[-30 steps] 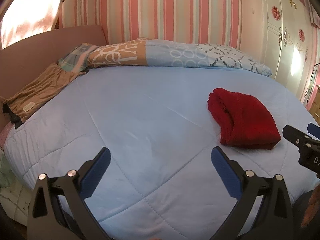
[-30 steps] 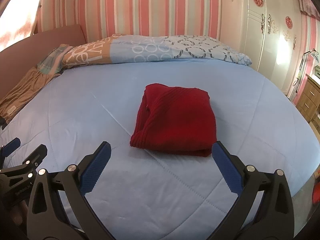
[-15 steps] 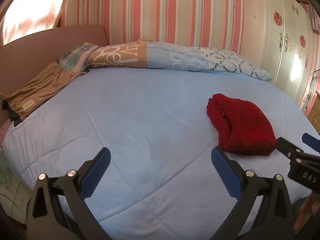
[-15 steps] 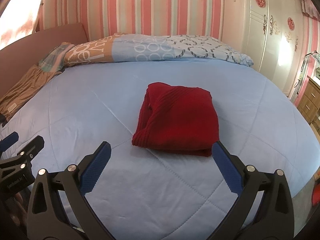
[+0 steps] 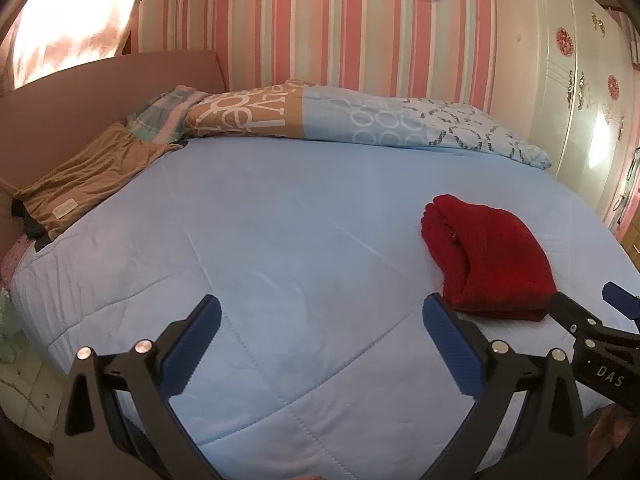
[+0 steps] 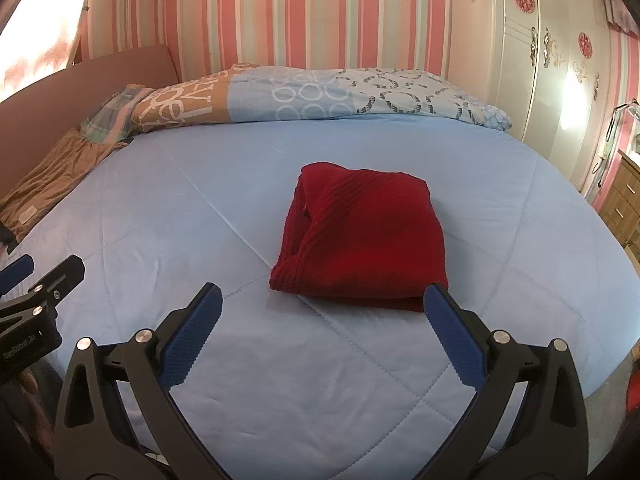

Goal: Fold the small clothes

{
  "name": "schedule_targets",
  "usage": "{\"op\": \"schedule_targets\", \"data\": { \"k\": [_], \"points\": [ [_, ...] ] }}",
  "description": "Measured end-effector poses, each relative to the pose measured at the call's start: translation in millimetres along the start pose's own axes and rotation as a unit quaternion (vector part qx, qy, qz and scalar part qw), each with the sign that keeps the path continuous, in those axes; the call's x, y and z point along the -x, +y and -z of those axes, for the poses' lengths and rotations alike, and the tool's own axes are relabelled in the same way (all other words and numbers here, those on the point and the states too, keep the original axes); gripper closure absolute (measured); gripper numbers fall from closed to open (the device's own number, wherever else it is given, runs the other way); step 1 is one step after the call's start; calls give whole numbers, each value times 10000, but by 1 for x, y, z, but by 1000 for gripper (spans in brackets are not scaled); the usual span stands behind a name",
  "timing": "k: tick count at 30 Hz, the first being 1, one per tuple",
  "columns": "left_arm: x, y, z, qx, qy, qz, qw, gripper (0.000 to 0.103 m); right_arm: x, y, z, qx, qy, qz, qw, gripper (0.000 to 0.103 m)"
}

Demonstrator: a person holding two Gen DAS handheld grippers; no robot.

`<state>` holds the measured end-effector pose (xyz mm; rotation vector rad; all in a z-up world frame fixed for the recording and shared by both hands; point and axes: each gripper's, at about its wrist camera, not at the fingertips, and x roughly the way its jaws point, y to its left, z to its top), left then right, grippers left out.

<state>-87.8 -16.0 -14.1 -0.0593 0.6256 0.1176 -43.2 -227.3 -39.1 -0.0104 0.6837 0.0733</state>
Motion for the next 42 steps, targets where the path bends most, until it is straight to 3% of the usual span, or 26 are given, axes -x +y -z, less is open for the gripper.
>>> {"op": "schedule_targets", "data": {
  "k": [21, 36, 42],
  "points": [
    [4, -1, 0, 7, 88, 76, 9999, 2, -1, 1, 2, -8, -9, -32, 10000, 3],
    [9, -3, 3, -75, -66, 58, 9999, 2, -3, 0, 3, -1, 27, -50, 10000, 3],
    [2, -3, 4, -4, 115, 89, 9999, 2, -3, -1, 3, -21, 28, -63, 10000, 3]
  ]
}}
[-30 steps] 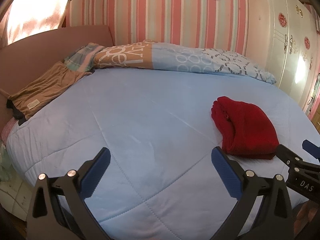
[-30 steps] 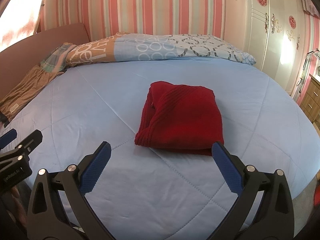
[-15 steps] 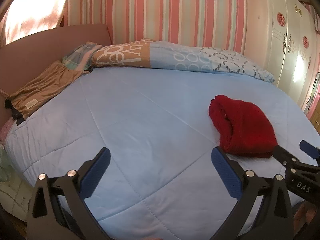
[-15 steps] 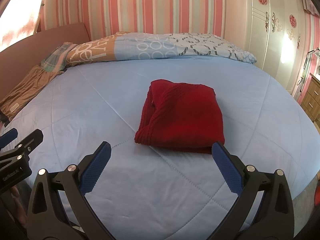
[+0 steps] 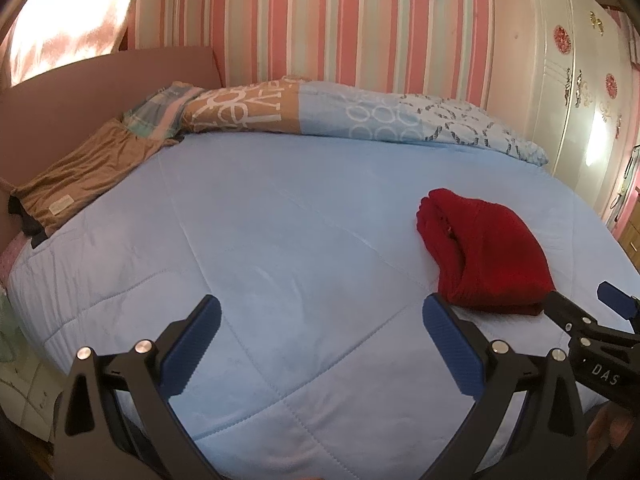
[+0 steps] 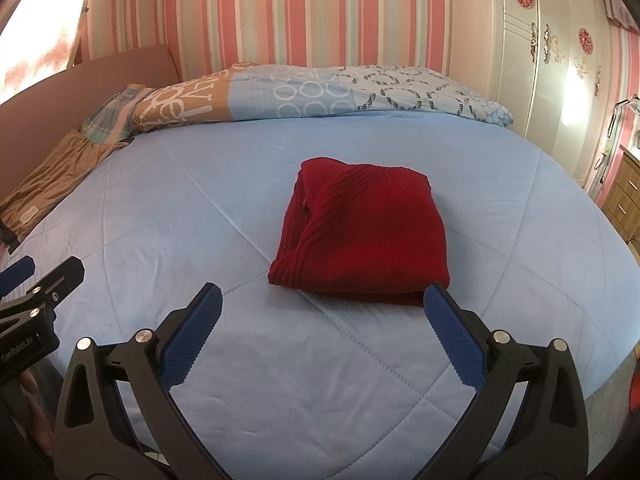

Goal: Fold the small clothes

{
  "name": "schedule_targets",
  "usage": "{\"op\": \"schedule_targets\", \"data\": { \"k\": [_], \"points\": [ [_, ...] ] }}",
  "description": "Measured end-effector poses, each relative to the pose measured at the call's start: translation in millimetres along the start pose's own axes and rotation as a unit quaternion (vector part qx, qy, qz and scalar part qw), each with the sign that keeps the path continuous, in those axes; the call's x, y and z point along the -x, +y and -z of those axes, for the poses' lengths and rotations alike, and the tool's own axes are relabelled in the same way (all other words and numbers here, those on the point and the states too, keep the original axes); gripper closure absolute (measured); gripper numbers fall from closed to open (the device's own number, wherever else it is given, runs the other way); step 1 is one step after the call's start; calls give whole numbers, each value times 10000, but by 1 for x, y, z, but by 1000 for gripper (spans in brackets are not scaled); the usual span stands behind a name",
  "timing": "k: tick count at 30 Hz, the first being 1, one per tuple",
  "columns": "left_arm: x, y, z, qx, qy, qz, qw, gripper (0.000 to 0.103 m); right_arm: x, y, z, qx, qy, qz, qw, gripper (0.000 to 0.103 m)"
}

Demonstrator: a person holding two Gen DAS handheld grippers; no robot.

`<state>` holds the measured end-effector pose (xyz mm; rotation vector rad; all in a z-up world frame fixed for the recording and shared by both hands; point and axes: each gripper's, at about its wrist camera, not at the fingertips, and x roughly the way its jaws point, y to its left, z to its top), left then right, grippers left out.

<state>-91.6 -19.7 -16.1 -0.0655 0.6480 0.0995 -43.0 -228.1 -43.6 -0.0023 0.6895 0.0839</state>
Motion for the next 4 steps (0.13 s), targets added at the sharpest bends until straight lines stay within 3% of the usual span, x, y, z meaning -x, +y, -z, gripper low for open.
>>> {"op": "schedule_targets", "data": {
  "k": [4],
  "points": [
    [-5, 1, 2, 81, 111, 38, 9999, 2, 0, 1, 0, 5, -4, 4, 10000, 3]
  ]
}}
